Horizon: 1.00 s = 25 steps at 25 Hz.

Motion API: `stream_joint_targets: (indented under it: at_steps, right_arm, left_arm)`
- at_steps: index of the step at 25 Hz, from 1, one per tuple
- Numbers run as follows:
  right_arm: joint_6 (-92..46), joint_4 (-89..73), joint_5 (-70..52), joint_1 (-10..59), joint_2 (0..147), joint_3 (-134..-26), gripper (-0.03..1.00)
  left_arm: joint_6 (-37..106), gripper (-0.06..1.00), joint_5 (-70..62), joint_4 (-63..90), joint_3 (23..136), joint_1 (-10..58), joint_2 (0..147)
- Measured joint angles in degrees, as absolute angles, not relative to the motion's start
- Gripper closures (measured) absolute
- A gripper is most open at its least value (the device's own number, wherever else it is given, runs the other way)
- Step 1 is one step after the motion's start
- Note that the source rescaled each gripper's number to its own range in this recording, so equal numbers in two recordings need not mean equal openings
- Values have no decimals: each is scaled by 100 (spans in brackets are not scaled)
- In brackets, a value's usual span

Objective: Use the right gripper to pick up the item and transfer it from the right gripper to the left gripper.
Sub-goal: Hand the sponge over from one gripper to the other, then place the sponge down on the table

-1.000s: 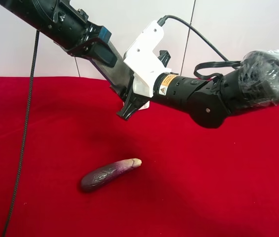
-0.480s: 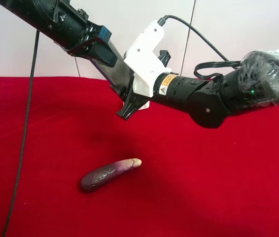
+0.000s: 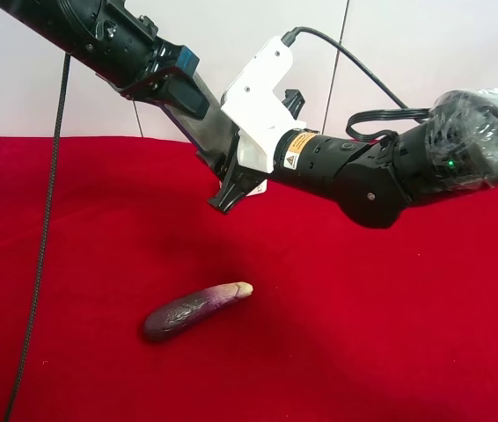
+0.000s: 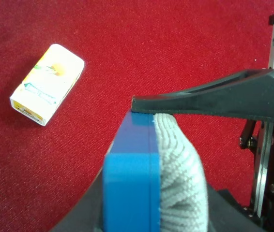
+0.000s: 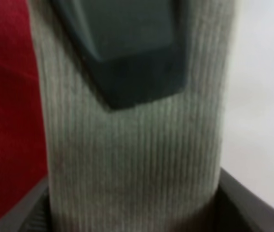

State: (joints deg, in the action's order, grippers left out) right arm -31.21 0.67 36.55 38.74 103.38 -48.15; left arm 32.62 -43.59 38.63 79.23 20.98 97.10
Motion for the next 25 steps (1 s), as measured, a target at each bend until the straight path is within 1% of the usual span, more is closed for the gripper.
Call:
stream_joint_targets:
  at_steps: [7,8,9,10,11,12,13,16,20,25]
  right_arm:
    - [-3126,66,3655,3874,10338,-4815,97]
    - [-3121,66,3655,3874,10338,-4815,89]
    - [-3096,75,3655,3874,10338,-4815,70]
    - [-3063,93,3657,3874,10338,-4815,38]
    - [-3041,95,3702,3874,10338,-4811,23]
    - [-3026,88,3754,3874,10338,-4811,13]
    - [-3020,88,3797,3874,10338,-4811,8]
    - [-3020,0,3752,3874,10338,-4811,9]
    - [-3019,-420,3746,3874,10338,-4811,10]
    - [-3019,-1020,3743,3874,10338,-4811,10]
  left_arm:
    - [3262,94,-4359,3864,7923,2098,9710]
    - [3262,94,-4332,3926,7923,2098,9710]
    - [3262,94,-4305,3977,7923,2098,9710]
    - [3262,94,-4301,4001,7923,2098,9710]
    - [3262,94,-4301,4017,7923,2098,9710]
    - [3262,94,-4301,4024,7923,2098,9710]
    - [3262,94,-4301,4028,7923,2098,9710]
    - [3262,94,-4301,4034,7923,2098,9710]
    - [3262,94,-4301,4034,7923,2098,9710]
    - [3262,94,-4301,4040,7923,2098,9710]
